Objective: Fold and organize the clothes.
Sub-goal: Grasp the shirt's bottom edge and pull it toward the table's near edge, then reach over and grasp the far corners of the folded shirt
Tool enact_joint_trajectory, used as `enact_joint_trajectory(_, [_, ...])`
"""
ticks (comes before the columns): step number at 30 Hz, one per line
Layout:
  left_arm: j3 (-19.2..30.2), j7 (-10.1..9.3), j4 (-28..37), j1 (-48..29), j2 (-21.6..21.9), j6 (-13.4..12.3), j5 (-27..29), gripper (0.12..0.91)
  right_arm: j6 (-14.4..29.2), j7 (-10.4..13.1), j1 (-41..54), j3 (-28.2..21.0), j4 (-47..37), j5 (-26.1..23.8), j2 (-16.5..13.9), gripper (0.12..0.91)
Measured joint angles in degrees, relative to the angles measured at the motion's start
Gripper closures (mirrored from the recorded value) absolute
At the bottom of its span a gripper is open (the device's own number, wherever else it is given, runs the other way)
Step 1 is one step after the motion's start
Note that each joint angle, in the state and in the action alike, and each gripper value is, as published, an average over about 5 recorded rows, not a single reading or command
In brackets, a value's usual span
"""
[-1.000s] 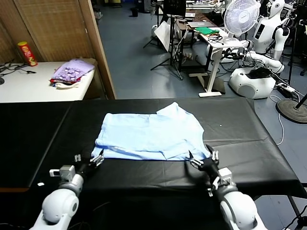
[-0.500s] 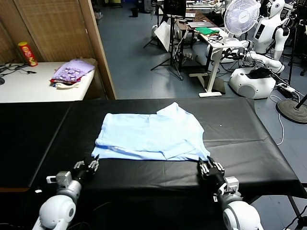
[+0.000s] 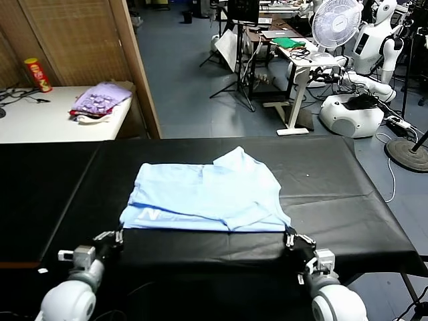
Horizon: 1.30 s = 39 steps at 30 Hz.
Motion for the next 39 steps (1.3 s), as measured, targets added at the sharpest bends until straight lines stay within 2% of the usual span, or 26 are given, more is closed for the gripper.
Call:
enact_joint_trajectory(6, [-2.1, 0.06, -4.9, 7.3, 1.1, -0.2, 0.0, 0.904, -1.0, -0.5, -2.8, -0.4, 2.4, -0.7, 0.8, 0.899])
enact_joint_trajectory(8, [-2.8, 0.0, -5.8, 9.1, 1.1, -0.2, 0.0, 0.904, -1.5, -1.2, -3.5, -0.1, 3.1, -0.9, 0.7, 0.863])
enact_joint_trajectory(11, [-3.7, -0.17, -6.9, 11.1, 1.0, 0.1, -0.1, 0.898, -2.2, -2.2, -4.3, 0.5, 4.5, -1.0, -0.1, 0.729])
enact_joint_trajectory(14, [-4.6, -0.46, -8.1, 12.7, 0.9, 0.4, -0.2, 0.816, -2.8, -2.4, -4.4, 1.3, 6.4, -0.4, -1.1, 0.561])
enact_joint_trajectory(17, [-5.6, -0.94, -9.3, 13.4, 1.0, 0.8, -0.7, 0.661, -3.3, -2.2, -3.5, 2.3, 8.0, 1.3, -2.3, 0.394])
enact_joint_trajectory(20, [-6.7, -0.93, -10.4, 13.2, 1.4, 1.7, -2.1, 0.493, -3.3, -1.8, -0.9, 3.0, 8.2, 3.2, -3.9, 0.271])
enact_joint_trajectory(24, [-8.2, 0.46, -11.0, 11.5, 2.2, 3.4, -5.8, 0.311, -3.3, -0.5, 6.4, 2.0, 4.8, 4.9, -6.3, 0.231])
enact_joint_trajectory(26, [-8.4, 0.22, -10.7, 9.5, 2.7, 4.2, -8.7, 0.255, -3.6, 0.4, 11.2, 0.5, 1.8, 5.7, -7.4, 0.228])
enact_joint_trajectory(32, [-5.1, -3.02, -5.7, -3.4, 4.1, 10.0, -18.7, 0.233, -4.7, 4.3, 27.8, -7.2, -10.4, 8.1, -8.7, 0.227])
enact_joint_trajectory(39, [2.0, -4.95, 4.3, -20.4, 5.0, 13.8, -23.4, 0.232, -5.2, 4.5, 45.8, -16.9, -27.5, 9.7, -6.4, 0.227])
